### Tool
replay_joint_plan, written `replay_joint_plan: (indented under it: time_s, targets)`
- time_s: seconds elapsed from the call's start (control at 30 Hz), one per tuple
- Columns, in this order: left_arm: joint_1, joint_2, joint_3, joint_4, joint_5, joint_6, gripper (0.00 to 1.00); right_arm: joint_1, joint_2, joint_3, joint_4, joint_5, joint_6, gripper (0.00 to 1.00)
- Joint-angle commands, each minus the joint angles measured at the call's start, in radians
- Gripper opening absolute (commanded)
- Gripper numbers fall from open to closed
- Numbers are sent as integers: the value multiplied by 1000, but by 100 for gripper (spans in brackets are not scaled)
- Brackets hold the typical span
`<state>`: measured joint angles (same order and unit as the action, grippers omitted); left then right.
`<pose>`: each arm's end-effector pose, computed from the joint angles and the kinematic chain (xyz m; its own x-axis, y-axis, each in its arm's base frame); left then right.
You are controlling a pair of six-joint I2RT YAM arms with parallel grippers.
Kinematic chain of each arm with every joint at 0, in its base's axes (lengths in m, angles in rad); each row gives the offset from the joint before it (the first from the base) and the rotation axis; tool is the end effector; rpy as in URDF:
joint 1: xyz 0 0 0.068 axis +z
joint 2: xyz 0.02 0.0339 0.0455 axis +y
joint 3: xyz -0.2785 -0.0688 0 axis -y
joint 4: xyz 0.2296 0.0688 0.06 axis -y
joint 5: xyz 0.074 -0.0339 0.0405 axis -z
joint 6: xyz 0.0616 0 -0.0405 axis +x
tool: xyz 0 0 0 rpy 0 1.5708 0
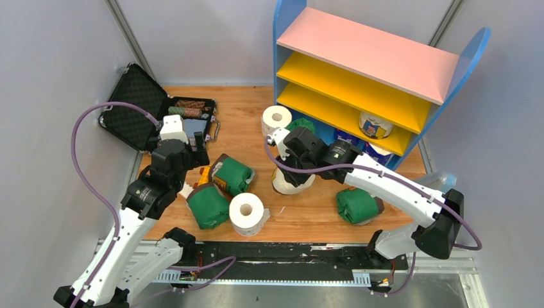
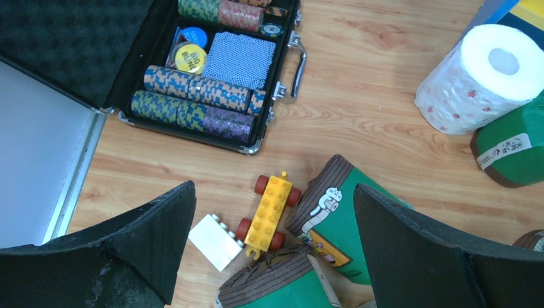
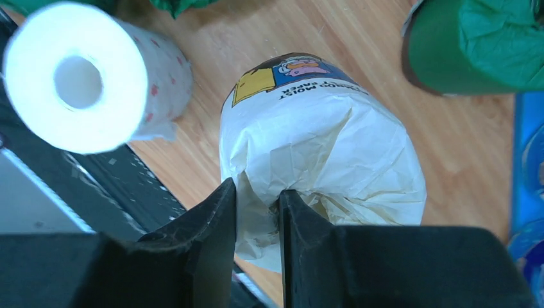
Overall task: Place and organize the paper towels onto the shelf
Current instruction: Adjust the paper towel at the center of the board, then pick up the paper towel from the center of the board.
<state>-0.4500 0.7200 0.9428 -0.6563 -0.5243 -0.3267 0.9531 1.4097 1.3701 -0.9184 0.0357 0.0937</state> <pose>0.1366 -0.0318 0.3529 -0.3478 -0.1405 -0.9270 -0.1522 0.9841 -0.0921 0.1669 0.2311 0.3284 -0.5468 -0.6082 -0.5754 -0.7550 0.6553 0.0247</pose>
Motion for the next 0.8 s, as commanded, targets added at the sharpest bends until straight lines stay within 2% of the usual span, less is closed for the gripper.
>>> replay_joint_plan:
  time_s: [0.0,0.2,0.33,0.67,0.7,0.73,0.77]
  targets:
    - [5,-11,-5,41,6,17,100,-1,47,-42,11,2,-331,0]
    - [5,-11,-6,41,4,20,100,10,67,-86,-24,-19,-607,0]
    - [5,-14,-7,41,-3,21,100,11,67,-107,-23,-74,-699,3]
    - [5,-21,-9,43,3,21,100,9,82,-79,-83,-66,-679,39]
    - [5,-20,-9,45,4,21,100,9,81,-72,-86,-59,-667,59]
    - [5,-19,-11,45,4,21,100,9,81,-60,-87,-44,-650,93]
    - [6,-18,-11,45,5,21,100,9,82,-47,-92,-37,-629,99]
